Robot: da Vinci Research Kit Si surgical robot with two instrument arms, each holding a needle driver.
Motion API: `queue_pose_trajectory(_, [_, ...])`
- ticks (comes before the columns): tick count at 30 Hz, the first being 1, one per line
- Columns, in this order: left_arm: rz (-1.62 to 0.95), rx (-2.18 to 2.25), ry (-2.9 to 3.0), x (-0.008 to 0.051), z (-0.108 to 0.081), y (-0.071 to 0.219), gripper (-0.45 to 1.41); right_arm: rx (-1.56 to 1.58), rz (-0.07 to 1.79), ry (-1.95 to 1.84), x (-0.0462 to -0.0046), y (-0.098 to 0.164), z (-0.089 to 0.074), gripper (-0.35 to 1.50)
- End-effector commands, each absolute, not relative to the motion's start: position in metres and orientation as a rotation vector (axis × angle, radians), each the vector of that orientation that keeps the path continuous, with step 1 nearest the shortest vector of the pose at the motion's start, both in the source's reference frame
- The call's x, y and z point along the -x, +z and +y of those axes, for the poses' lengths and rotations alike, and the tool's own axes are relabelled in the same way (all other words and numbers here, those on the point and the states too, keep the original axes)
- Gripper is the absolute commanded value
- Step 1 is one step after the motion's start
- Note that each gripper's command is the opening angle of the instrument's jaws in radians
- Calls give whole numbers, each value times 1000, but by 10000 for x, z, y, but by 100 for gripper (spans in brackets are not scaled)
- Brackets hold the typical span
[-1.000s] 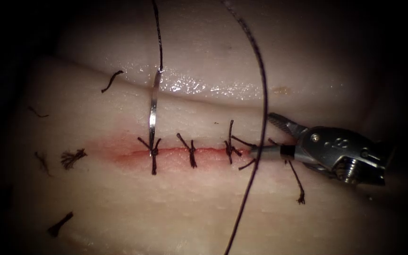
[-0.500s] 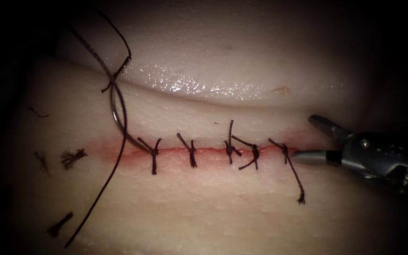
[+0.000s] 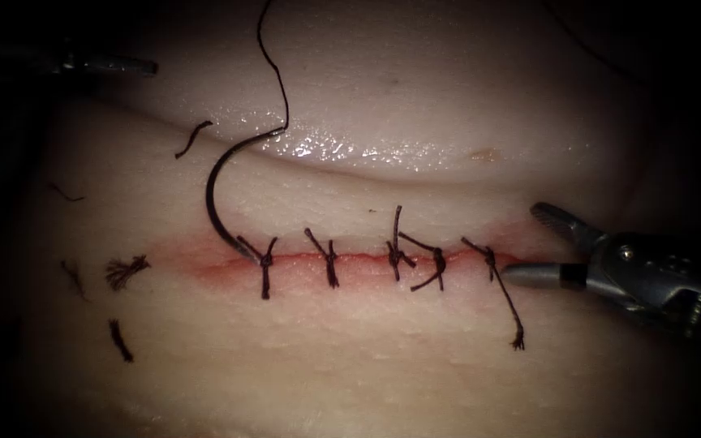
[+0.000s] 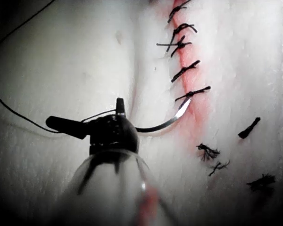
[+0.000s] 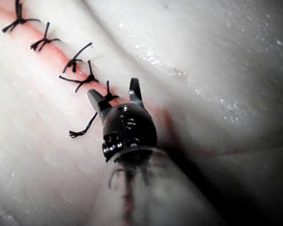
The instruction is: Wound Closure
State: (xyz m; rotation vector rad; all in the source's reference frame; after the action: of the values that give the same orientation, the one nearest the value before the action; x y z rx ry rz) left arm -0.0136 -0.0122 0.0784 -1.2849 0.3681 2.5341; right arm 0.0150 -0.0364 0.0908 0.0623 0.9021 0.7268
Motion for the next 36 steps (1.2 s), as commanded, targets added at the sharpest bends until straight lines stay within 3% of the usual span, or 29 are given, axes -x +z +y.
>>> queue_pose_trajectory(1, [347,1282,2547,139,-132,785,139,-62,904,726,-156,915,-368,120])
queue_pose_trajectory(6, [228,1250,2622,128,-177,761,139,-62,901,720,-155,916,-372,120])
queue_pose_trajectory(8, [198,1244,2596,127,-190,747,126,-62,903,717,-153,917,-374,120])
queue_pose_trajectory(11, [174,1302,2562,140,-206,724,121,-63,906,713,-145,915,-376,110])
queue_pose_trajectory(23, [222,1414,2494,284,-254,685,96,-95,915,699,-113,883,-386,84])
queue_pose_trajectory(25, [246,1394,2526,310,-260,690,91,-89,910,687,-110,875,-386,88])
queue_pose_trajectory(30, [262,1460,2568,353,-273,710,54,-43,878,662,-110,855,-383,94])
queue_pose_trajectory(36, [218,1506,2619,390,-278,744,52,-40,873,657,-110,849,-382,93])
